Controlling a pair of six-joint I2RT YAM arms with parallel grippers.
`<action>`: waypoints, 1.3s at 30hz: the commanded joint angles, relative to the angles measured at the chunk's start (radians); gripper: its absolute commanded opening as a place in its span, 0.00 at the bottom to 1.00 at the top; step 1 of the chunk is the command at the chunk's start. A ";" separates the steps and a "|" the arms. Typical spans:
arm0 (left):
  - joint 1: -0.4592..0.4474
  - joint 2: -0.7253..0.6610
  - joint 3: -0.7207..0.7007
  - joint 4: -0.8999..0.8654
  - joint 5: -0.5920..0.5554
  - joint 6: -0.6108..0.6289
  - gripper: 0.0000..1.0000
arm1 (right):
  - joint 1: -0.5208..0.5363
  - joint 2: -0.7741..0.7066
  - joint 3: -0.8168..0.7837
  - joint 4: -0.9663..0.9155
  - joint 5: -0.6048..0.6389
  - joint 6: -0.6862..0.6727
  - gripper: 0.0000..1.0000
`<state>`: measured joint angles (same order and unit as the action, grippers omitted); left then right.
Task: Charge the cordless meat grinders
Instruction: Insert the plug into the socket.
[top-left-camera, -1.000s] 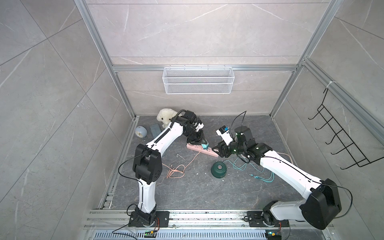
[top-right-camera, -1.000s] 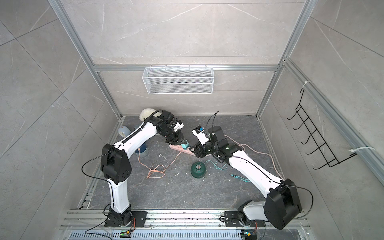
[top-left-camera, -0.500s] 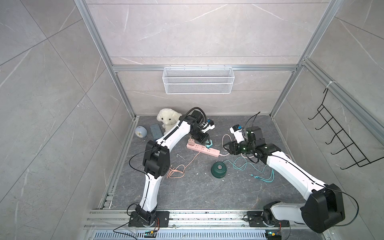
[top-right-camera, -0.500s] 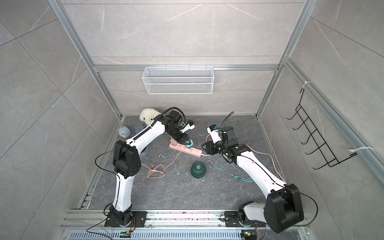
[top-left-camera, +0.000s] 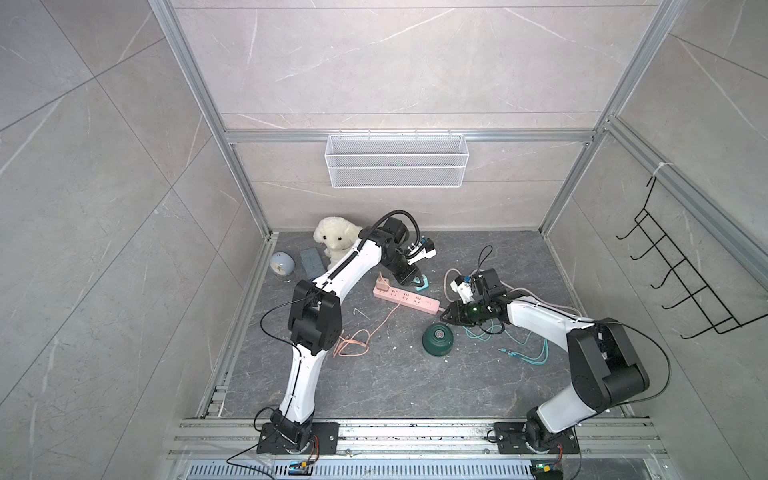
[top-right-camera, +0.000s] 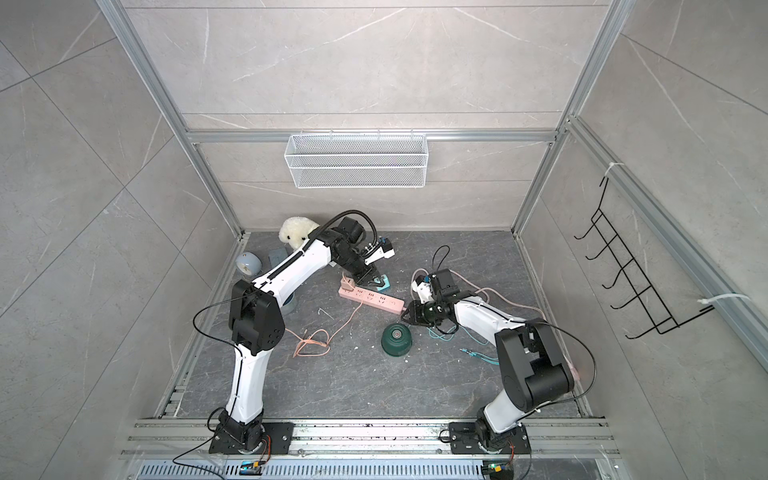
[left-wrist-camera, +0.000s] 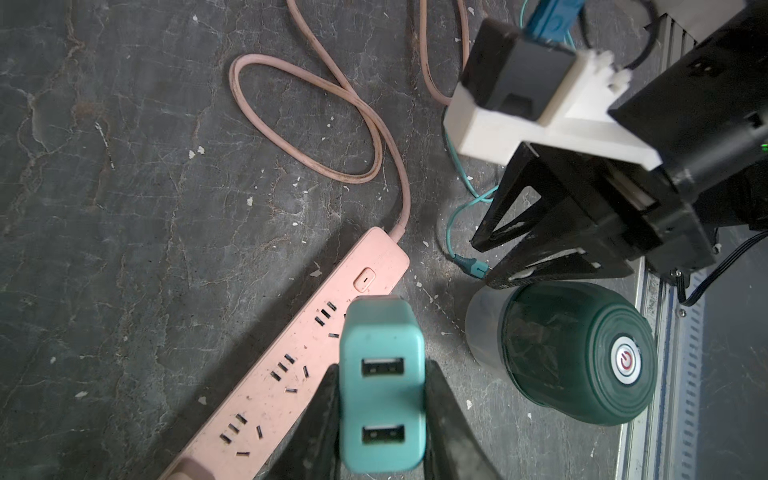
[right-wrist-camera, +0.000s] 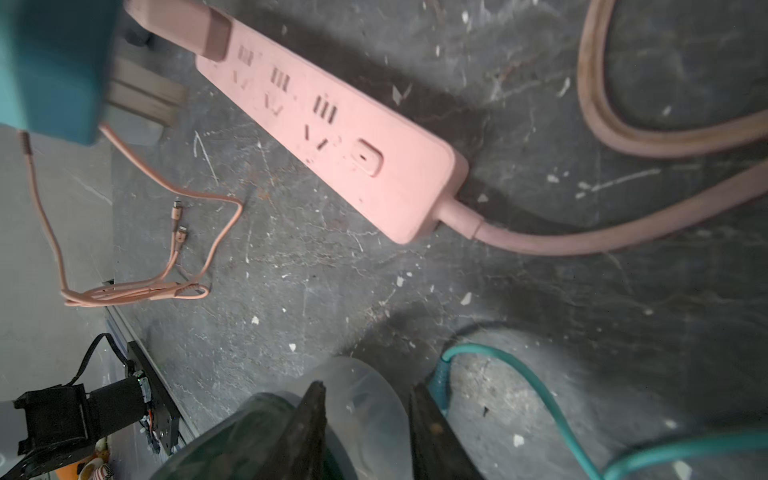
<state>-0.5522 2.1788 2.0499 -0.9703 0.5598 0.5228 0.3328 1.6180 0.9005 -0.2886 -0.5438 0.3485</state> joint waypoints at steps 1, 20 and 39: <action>-0.003 0.016 0.035 -0.053 0.020 0.117 0.00 | 0.014 0.039 0.001 0.058 -0.019 0.087 0.37; -0.003 0.215 0.203 -0.258 0.028 0.842 0.00 | -0.010 0.105 0.050 0.084 -0.099 0.103 0.37; -0.014 0.323 0.326 -0.272 -0.085 0.843 0.00 | -0.044 0.128 0.029 0.103 -0.173 0.092 0.37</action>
<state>-0.5575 2.4615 2.3543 -1.2442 0.4961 1.3514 0.2901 1.7271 0.9398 -0.1982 -0.6888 0.4454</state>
